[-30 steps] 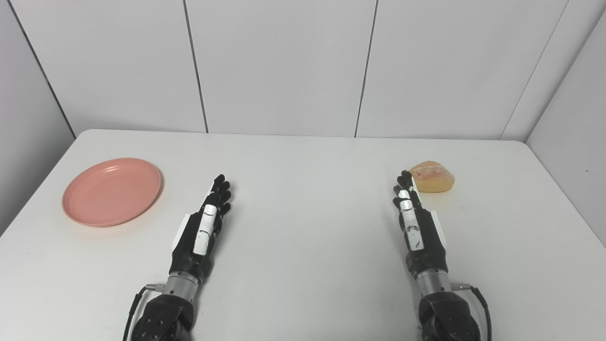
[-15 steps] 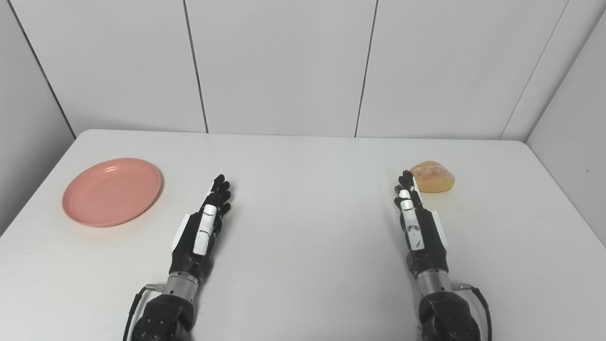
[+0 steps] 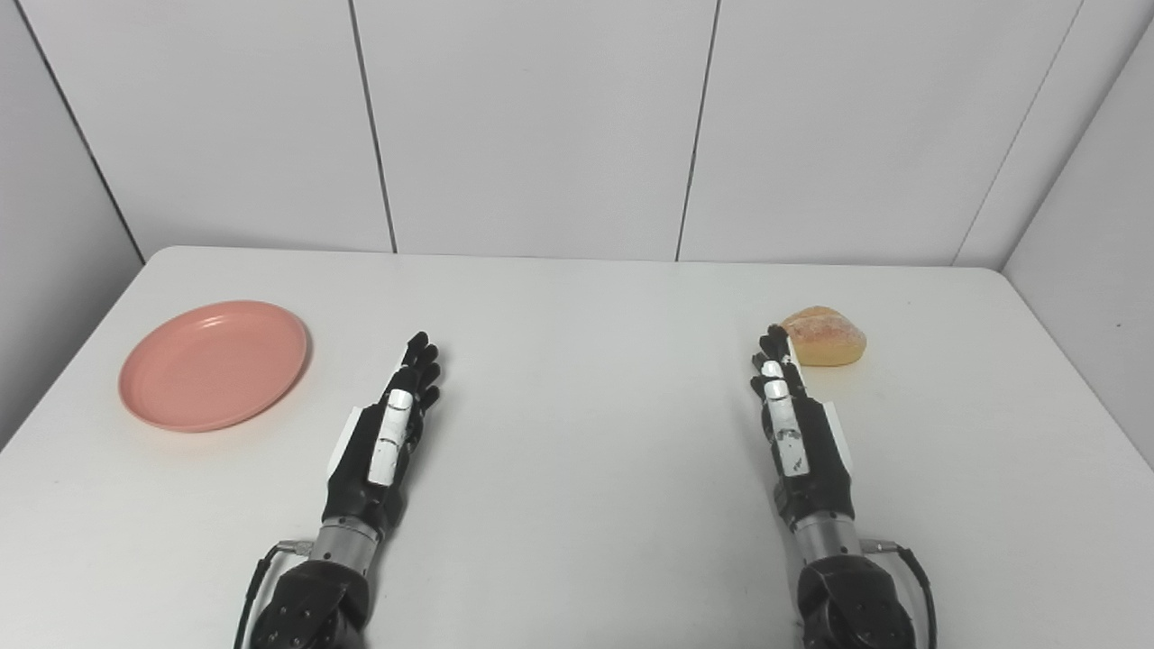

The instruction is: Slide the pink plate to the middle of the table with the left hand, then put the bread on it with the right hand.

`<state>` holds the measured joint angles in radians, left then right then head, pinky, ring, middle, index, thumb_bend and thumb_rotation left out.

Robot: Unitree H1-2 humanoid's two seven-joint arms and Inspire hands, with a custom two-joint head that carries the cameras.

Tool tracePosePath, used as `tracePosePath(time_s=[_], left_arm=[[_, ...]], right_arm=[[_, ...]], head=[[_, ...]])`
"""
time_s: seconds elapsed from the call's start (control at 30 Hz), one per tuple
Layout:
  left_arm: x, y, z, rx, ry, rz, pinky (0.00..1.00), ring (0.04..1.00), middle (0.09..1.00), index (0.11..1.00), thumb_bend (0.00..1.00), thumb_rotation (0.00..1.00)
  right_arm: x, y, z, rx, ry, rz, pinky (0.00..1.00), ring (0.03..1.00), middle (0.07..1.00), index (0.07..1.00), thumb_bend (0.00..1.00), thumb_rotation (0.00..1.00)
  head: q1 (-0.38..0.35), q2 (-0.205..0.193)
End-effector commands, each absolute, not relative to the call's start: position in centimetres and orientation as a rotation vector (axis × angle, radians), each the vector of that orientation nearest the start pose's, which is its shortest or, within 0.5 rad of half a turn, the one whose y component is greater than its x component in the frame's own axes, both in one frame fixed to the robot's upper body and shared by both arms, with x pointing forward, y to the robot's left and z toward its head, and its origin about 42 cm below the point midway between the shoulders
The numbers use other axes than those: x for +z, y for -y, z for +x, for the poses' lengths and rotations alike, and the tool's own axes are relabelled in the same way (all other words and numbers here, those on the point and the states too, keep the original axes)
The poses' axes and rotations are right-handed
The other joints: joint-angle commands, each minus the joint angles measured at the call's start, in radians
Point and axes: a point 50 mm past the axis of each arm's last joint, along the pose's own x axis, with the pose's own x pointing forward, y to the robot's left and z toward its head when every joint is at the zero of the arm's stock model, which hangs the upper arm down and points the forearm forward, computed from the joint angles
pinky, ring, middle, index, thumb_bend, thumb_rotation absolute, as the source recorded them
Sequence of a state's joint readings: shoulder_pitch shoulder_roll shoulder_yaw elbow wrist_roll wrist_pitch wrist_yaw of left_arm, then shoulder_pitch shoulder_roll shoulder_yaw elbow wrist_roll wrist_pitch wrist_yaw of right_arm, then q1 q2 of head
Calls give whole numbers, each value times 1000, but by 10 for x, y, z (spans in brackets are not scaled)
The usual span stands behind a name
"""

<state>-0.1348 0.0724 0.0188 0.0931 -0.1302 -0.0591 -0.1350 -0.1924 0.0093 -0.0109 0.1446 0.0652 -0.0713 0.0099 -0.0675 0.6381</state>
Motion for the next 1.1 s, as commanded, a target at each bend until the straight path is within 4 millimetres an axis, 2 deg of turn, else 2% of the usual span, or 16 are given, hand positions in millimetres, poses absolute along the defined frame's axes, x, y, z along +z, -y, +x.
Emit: tracePosePath(time_s=[0.0,0.27,0.63,0.7,0.73,0.77,0.8,0.83,0.87,0.9,0.93,0.97,1.0,1.03,1.07], left_arm=[[127,-223,335,-151,163,-38,1000,1000,1000,1000,690,1000],[127,-223,335,-154,163,-37,1000,1000,1000,1000,692,1000],[126,-223,335,-156,159,-37,1000,1000,1000,1000,693,1000],[125,-222,335,-157,158,-39,1000,1000,1000,1000,696,1000],[124,-219,335,-156,158,-38,1000,1000,1000,1000,696,1000],[124,-217,334,-156,158,-34,1000,1000,1000,1000,696,1000],[122,-213,334,-154,156,-32,1000,1000,1000,1000,696,1000],[121,-210,333,-153,155,-26,1000,1000,1000,1000,697,1000],[119,-206,332,-153,153,-23,1000,1000,1000,1000,699,1000],[118,-203,332,-153,151,-21,1000,1000,1000,1000,699,1000],[116,-198,332,-157,145,-17,1000,1000,1000,1000,699,1000],[115,-195,332,-159,140,-14,1000,1000,1000,1000,707,1000],[113,-190,332,-159,135,-5,1000,1000,1000,1000,707,1000],[112,-187,331,-157,133,1,1000,1000,1000,1000,714,1000],[111,-183,332,-150,132,1,1000,1000,1000,1000,717,1000]], right_arm=[[132,189,349,70,137,83,1000,1000,1000,1000,635,942],[133,190,349,75,134,94,1000,1000,1000,1000,591,942],[132,192,351,73,136,87,1000,1000,1000,1000,586,947],[132,194,351,69,135,91,1000,1000,1000,1000,594,938],[131,196,350,66,132,89,1000,1000,1000,1000,591,936],[130,198,350,65,132,87,1000,1000,1000,1000,594,937],[129,202,349,66,134,85,1000,1000,1000,1000,608,932],[128,206,349,68,136,86,1000,1000,1000,1000,610,931],[127,210,348,69,136,93,1000,1000,1000,1000,607,931],[126,213,348,70,136,98,1000,1000,1000,1000,594,925],[123,219,348,72,139,101,1000,1000,1000,1000,592,924],[122,222,348,73,141,101,1000,1000,1000,1000,555,946],[119,226,349,71,143,105,1000,1000,1000,1000,553,947],[117,229,350,70,144,108,1000,1000,1000,1000,555,941],[114,233,350,66,154,95,1000,1000,1000,1000,557,938]], head=[[1,-1],[3,0],[12,-5],[48,-14],[105,-27],[105,-27],[175,-44],[175,-44],[246,-65],[246,-65],[317,-89],[317,-89],[364,-109],[364,-109],[405,-129]])
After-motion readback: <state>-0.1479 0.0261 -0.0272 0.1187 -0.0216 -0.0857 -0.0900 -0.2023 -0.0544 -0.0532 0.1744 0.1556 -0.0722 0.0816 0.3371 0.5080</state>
